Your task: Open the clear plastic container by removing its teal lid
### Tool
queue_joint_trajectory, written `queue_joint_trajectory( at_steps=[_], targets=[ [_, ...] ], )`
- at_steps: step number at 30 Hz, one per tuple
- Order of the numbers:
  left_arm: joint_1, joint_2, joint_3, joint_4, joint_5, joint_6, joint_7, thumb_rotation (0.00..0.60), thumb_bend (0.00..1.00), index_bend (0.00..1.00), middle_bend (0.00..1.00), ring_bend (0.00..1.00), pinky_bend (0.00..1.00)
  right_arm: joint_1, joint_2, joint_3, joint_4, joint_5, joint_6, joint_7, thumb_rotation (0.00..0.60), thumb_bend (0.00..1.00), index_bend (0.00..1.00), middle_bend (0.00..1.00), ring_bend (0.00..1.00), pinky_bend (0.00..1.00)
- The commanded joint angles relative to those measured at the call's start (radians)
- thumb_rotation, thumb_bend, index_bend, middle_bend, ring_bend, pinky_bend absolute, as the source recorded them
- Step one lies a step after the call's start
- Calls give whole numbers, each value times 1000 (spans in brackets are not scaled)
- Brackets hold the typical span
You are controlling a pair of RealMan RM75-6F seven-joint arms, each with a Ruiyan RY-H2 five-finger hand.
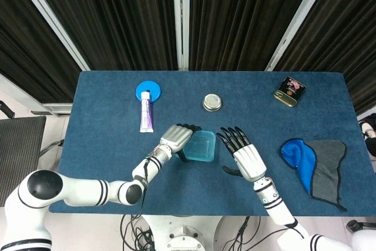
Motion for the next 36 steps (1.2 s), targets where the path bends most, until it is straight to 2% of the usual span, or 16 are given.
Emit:
queue_joint_trajectory(
  at_steps=[1, 12, 36],
  targets=[
    [3, 0, 1, -2, 4, 4, -2, 600, 0, 180, 215, 146, 219, 25, -43, 13, 46, 5, 6, 18, 572, 26, 0, 0, 0, 0],
    [11, 2, 3, -16, 16, 13, -1, 600, 0, 173, 204, 145, 219, 65, -111, 17, 127, 26, 1, 59, 577, 26, 0, 0, 0, 0],
    [7, -5, 2, -17, 1, 20, 19, 600, 0, 167, 204, 145, 220, 99, -118, -14, 139, 44, -16, 90, 579, 26, 0, 0, 0, 0]
  ],
)
